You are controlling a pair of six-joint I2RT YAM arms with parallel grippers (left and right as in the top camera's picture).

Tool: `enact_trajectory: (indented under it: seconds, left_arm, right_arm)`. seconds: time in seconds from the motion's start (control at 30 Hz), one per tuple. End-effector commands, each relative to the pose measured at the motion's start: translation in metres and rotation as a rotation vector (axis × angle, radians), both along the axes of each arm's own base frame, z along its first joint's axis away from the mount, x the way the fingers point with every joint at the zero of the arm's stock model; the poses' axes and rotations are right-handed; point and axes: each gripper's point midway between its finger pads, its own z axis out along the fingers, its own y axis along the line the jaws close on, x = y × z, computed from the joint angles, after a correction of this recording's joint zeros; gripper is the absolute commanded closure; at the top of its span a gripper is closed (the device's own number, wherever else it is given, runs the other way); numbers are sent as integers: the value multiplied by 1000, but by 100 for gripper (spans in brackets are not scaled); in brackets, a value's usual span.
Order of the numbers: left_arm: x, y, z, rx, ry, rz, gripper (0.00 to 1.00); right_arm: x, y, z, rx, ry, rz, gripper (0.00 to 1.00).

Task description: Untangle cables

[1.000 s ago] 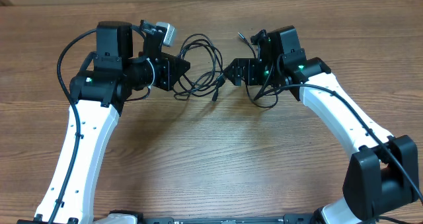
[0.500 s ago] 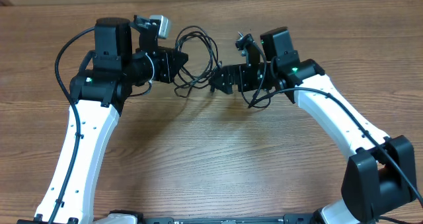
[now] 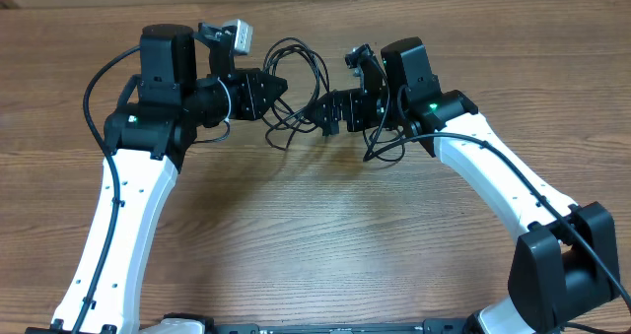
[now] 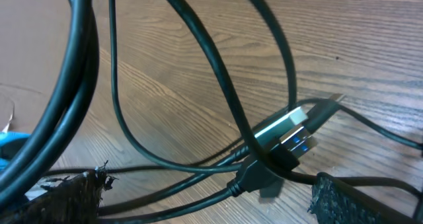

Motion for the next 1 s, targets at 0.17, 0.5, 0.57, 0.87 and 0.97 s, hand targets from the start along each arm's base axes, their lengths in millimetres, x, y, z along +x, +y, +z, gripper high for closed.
enact_trajectory:
  seconds: [0.17,0.5,0.57,0.87,0.97]
  left_arm:
    - [-8,-16,24,-65,-42,-45,96]
    - [21,16,12,81,-84,161,96]
    - [22,19,10,95,-82,178,96]
    - [16,20,0,159,-89,131,96]
    - [7,13,-2,188,-131,27,96]
  right_arm:
    - [-18,15,15,18,22,39,0]
    - [-64,40,1,-42,48,220,0]
    - [-65,39,0,-47,47,222,0]
    - [-44,13,-16,-177,27,101,0]
    - [-39,2,-21,-216,33,65,0]
